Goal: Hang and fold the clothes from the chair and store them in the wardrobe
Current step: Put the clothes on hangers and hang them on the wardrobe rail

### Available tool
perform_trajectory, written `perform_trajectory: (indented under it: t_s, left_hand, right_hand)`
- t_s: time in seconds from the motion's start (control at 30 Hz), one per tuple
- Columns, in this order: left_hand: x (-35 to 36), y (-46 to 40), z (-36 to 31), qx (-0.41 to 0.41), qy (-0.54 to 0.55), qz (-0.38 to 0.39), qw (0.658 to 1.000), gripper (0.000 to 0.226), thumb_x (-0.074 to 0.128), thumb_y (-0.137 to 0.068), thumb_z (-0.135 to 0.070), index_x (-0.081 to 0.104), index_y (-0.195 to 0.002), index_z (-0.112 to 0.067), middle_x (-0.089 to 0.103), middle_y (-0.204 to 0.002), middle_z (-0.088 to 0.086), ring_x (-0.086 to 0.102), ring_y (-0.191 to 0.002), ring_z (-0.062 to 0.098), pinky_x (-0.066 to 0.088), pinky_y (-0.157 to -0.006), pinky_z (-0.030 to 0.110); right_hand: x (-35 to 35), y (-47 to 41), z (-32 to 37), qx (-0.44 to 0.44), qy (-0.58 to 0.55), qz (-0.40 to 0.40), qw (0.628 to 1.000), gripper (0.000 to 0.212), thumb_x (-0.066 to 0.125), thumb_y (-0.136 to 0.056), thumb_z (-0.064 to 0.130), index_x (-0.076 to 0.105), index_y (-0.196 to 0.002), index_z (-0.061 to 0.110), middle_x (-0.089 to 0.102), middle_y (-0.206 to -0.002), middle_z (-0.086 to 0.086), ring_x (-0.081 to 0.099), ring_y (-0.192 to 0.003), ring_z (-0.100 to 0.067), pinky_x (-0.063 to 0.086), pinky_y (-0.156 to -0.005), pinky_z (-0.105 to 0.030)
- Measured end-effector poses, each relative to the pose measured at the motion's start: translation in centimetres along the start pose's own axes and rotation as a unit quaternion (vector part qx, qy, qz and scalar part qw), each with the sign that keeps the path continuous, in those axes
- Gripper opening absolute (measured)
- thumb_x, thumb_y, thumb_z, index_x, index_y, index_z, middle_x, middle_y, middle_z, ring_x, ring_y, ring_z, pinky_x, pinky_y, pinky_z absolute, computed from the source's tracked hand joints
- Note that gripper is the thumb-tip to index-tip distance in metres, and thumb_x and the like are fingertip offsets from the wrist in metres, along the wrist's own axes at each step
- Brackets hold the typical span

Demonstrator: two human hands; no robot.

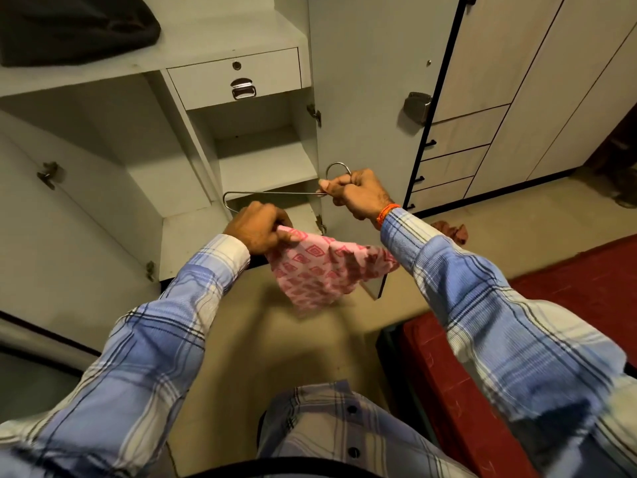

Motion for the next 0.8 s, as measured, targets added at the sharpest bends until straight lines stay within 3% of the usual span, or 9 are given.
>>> perform_trajectory:
  t_s: [0.17, 0.3, 0.43, 0.53, 0.67, 0.8]
  left_hand:
    - [-0.4, 0.0, 0.3, -0.007, 0.013, -0.06, 0.998, 0.015, 0.069, -0.088, -0.021, 0.077, -0.1, -0.019, 0.075, -0.097, 0.005, 0.067, -0.091, 0.026, 0.055, -0.086, 0.038]
    - [-1.1, 0.2, -0.2, -0.032, 0.047, -0.176, 0.983, 0.016, 0.068, -0.09, -0.027, 0.078, -0.099, -0.019, 0.075, -0.095, 0.004, 0.067, -0.09, 0.025, 0.054, -0.083, 0.033]
    - [-1.4, 0.0, -1.1, -0.065, -0.019, -0.264, 0.962, 0.021, 0.06, -0.093, -0.028, 0.076, -0.104, -0.02, 0.074, -0.096, 0.011, 0.067, -0.089, 0.034, 0.052, -0.078, 0.038]
    - [-1.5, -0.8, -1.1, -0.093, -0.107, -0.248, 0.958, 0.026, 0.056, -0.095, -0.033, 0.075, -0.104, -0.018, 0.072, -0.091, 0.015, 0.065, -0.087, 0.037, 0.051, -0.074, 0.038]
    - [-1.5, -1.7, -1.6, -0.087, -0.163, -0.182, 0.966, 0.023, 0.059, -0.094, -0.029, 0.074, -0.105, -0.015, 0.072, -0.097, 0.016, 0.064, -0.094, 0.036, 0.048, -0.083, 0.038]
    - [-1.0, -1.7, -2.5, -0.039, -0.051, -0.112, 0.992, 0.02, 0.067, -0.091, -0.03, 0.074, -0.106, -0.019, 0.072, -0.103, 0.008, 0.065, -0.098, 0.03, 0.051, -0.084, 0.036]
  right_hand:
    - [0.3, 0.1, 0.3, -0.002, -0.001, 0.007, 1.0, 0.024, 0.064, -0.093, 0.03, 0.076, -0.092, 0.009, 0.057, -0.063, -0.001, 0.038, -0.035, -0.001, 0.027, -0.034, -0.012]
    - [0.0, 0.1, 0.6, 0.002, -0.001, 0.025, 1.0, 0.025, 0.065, -0.092, 0.033, 0.077, -0.092, 0.011, 0.056, -0.065, -0.003, 0.032, -0.041, -0.009, 0.025, -0.036, -0.019]
    - [0.4, 0.6, 1.1, -0.007, -0.043, 0.054, 0.998, 0.032, 0.063, -0.094, 0.026, 0.072, -0.097, -0.004, 0.048, -0.05, 0.006, 0.033, -0.032, -0.001, 0.022, -0.035, -0.016]
    - [0.5, 1.1, 1.7, -0.015, -0.06, 0.069, 0.996, 0.03, 0.06, -0.096, 0.021, 0.07, -0.095, -0.008, 0.045, -0.04, 0.014, 0.035, -0.031, -0.001, 0.025, -0.033, -0.012]
    - [0.3, 0.6, 1.1, -0.016, -0.081, 0.057, 0.995, 0.027, 0.061, -0.096, 0.022, 0.071, -0.096, -0.004, 0.045, -0.043, 0.012, 0.033, -0.032, -0.001, 0.024, -0.033, -0.015]
    - [0.5, 0.3, 0.3, -0.007, -0.082, 0.048, 0.996, 0.037, 0.063, -0.095, 0.026, 0.068, -0.098, -0.01, 0.042, -0.052, 0.001, 0.036, -0.032, -0.001, 0.021, -0.035, -0.016]
Point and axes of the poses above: each hand's wrist, its own y-axis away from the middle knuckle, its own x-axis out of the palm, z = x × y, the point moved 5 cm from there along -y, towards the middle knuckle
